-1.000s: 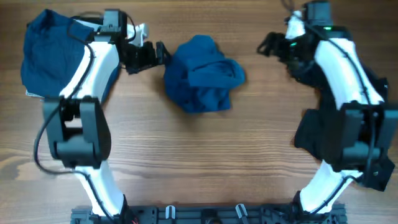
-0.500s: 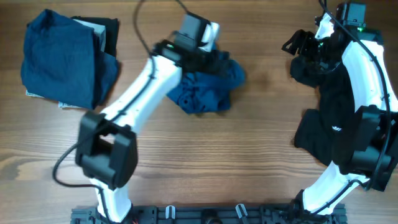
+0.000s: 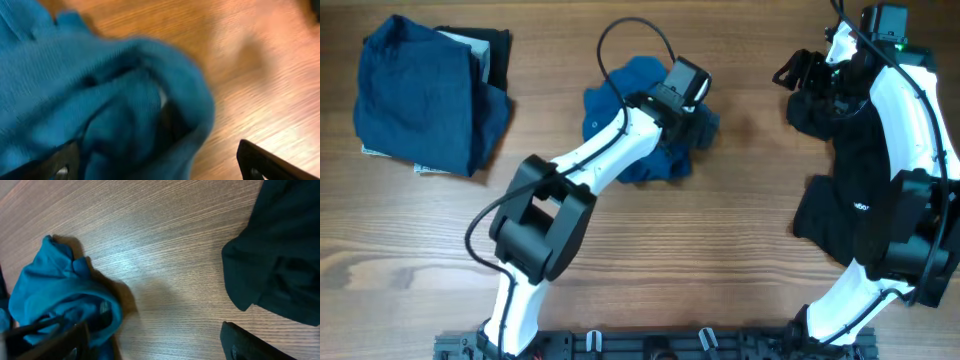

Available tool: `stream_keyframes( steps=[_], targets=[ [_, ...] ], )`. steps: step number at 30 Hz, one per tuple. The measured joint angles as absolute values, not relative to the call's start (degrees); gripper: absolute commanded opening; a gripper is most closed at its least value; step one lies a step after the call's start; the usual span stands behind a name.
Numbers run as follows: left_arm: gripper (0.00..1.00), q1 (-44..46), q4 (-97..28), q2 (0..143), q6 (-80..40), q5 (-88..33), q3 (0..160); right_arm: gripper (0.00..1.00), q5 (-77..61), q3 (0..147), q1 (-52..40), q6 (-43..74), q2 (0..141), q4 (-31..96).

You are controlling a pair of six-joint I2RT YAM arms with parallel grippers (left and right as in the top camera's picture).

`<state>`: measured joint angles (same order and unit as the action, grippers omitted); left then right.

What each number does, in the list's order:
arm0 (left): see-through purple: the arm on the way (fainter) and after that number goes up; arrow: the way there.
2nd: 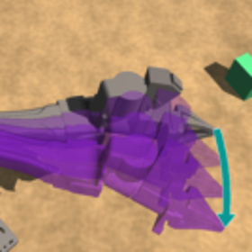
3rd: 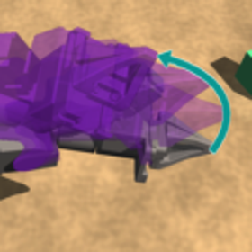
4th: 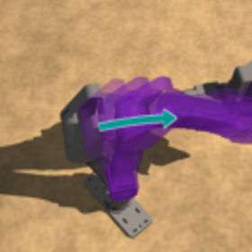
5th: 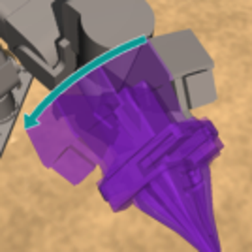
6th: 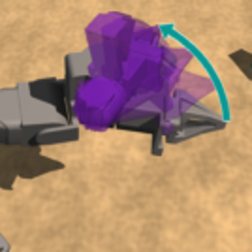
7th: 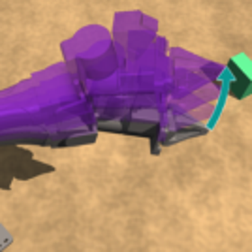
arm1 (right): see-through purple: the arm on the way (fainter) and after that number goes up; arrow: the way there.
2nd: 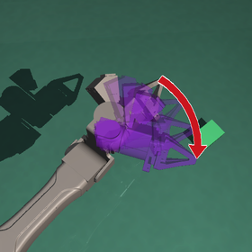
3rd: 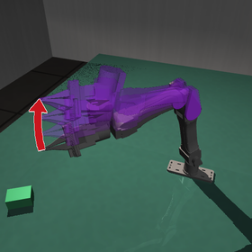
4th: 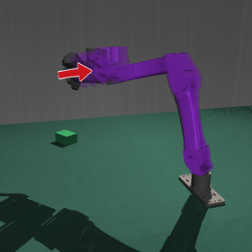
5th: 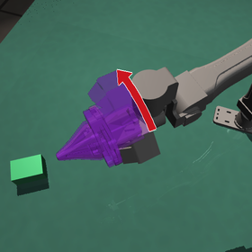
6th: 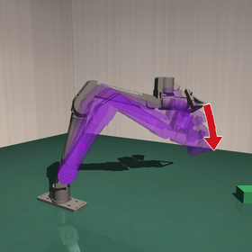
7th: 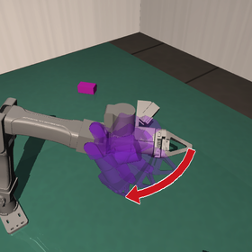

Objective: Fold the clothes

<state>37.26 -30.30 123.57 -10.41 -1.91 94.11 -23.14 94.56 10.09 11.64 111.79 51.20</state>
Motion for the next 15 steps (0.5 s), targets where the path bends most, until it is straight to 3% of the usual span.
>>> stream_keyframes(
  steps=[8, 15],
  targets=[
    [1.0, 37.45, -45.87, 123.57, -10.37, 6.24, 94.7, 0.85, -23.14, 94.56, 10.11, 11.64, 111.79, 51.24],
    [1.0, 37.28, -55.13, 123.57, -10.39, 21.47, 94.67, 0.85, -23.14, 94.56, 10.31, 11.64, 111.79, 51.42]
  ],
)
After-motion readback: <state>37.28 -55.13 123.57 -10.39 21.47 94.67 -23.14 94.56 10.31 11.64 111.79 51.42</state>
